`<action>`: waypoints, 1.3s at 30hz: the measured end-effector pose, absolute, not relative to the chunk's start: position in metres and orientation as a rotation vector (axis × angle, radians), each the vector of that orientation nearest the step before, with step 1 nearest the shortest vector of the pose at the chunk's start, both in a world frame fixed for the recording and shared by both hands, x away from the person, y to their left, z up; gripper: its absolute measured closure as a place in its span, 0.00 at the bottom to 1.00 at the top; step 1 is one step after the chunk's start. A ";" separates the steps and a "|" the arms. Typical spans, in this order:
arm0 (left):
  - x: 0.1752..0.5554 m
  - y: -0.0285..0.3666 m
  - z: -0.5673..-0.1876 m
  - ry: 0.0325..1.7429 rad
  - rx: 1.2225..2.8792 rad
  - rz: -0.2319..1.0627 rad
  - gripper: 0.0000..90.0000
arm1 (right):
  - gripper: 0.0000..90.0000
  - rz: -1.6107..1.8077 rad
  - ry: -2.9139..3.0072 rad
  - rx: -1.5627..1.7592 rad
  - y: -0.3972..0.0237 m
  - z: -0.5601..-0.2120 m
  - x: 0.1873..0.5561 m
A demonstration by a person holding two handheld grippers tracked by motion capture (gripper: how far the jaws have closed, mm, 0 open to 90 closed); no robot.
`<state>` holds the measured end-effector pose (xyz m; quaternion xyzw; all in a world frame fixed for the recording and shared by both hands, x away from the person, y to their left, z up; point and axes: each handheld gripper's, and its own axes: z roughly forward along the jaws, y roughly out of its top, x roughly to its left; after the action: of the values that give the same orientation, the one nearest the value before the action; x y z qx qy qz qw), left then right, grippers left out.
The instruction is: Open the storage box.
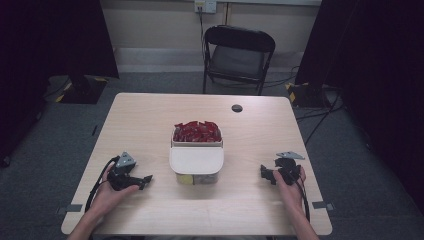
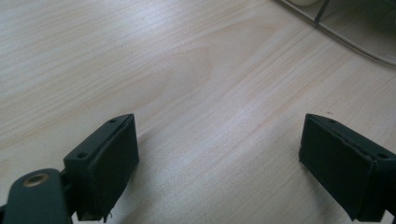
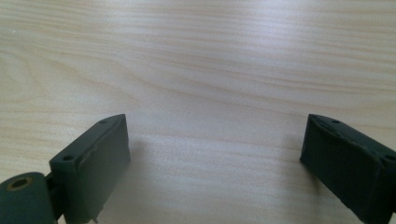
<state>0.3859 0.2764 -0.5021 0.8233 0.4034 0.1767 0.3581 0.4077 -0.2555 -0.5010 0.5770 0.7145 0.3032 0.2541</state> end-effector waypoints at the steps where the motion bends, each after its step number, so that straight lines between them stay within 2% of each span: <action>1: 0.386 0.277 -0.502 1.037 2.126 0.454 0.13 | 0.08 0.824 1.941 1.568 -0.256 -0.501 0.408; 11: 0.387 0.276 -0.503 1.036 2.123 0.446 0.12 | 0.08 0.825 1.947 1.565 -0.255 -0.501 0.410; 18: 0.387 0.276 -0.503 1.036 2.123 0.446 0.12 | 0.16 0.840 1.965 1.550 -0.253 -0.499 0.410; 39: 0.387 0.276 -0.503 1.036 2.123 0.446 0.12 | 0.17 0.993 2.030 1.538 -0.249 -0.478 0.400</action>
<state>0.3870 0.2761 -0.5025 0.8237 0.4020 0.1731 0.3605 0.3998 -0.2486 -0.4776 0.5509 0.7273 0.3556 0.2026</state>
